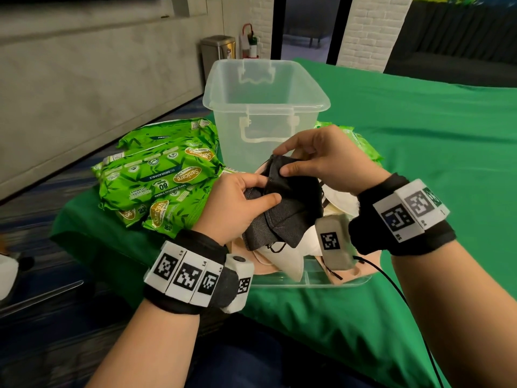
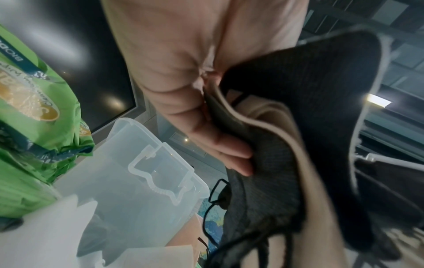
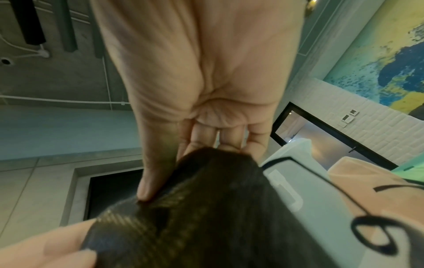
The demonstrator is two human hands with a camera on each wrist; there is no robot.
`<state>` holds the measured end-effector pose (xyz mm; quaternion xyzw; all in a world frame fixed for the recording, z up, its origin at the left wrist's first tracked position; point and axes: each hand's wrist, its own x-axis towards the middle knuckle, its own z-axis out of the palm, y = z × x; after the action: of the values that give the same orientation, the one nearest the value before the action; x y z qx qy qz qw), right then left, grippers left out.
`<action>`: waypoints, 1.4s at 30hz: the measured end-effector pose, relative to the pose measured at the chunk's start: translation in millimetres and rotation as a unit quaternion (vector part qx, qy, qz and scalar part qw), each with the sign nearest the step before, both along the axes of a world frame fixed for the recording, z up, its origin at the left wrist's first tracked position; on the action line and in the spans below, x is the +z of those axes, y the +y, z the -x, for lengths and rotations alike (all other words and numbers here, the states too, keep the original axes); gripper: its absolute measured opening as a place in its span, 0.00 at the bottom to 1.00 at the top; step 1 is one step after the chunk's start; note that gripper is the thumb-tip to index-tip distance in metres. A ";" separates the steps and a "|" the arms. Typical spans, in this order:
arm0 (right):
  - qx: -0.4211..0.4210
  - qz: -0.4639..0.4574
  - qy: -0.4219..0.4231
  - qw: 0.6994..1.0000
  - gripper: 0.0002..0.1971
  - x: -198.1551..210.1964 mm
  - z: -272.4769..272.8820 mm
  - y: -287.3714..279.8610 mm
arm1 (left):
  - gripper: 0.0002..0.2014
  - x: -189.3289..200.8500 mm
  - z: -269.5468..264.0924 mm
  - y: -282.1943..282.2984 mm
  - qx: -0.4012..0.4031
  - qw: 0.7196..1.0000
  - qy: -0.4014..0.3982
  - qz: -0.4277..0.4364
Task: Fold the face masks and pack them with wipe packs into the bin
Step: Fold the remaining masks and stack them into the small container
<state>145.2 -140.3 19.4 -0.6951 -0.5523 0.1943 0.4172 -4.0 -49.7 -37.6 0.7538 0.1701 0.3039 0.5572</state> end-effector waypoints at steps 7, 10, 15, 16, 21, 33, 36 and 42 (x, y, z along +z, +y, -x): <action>-0.015 -0.047 -0.055 0.997 0.09 -5.5 3.2 2.5 | 0.15 0.6 0.6 0.7 0.000 1.000 0.002 -0.002; -0.034 -0.057 -0.099 0.993 0.12 -6.8 0.0 1.1 | 0.19 2.3 3.1 2.3 0.007 1.000 -0.003 0.007; -0.009 -0.008 -0.145 0.989 0.14 -7.9 -0.3 -0.5 | 0.22 8.9 6.2 -2.6 0.007 1.000 -0.002 0.009; -0.012 -0.025 -0.143 0.989 0.13 -8.7 0.3 -0.1 | 0.21 9.6 6.2 -3.5 0.008 1.000 -0.003 0.007; -0.034 -0.162 -0.096 0.981 0.11 -12.9 0.7 -1.2 | 0.21 7.8 5.4 -1.4 0.025 0.999 -0.014 0.015; -0.019 -0.225 0.081 0.971 0.12 -18.4 -13.5 -7.0 | 0.15 0.0 3.3 9.4 -0.002 0.992 -0.078 0.096; -0.030 -0.235 0.124 0.964 0.09 -15.9 -16.7 -12.3 | 0.16 -1.1 3.3 11.0 0.012 0.992 -0.085 0.097; 0.013 -0.156 0.103 0.982 0.12 -15.8 -4.6 -11.4 | 0.18 -3.0 1.6 10.4 0.026 0.991 -0.109 0.074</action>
<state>149.8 -151.7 3.6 -0.5907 -0.5386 0.1816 0.5728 -5.6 -39.3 -40.7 0.6685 0.1501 0.3852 0.6183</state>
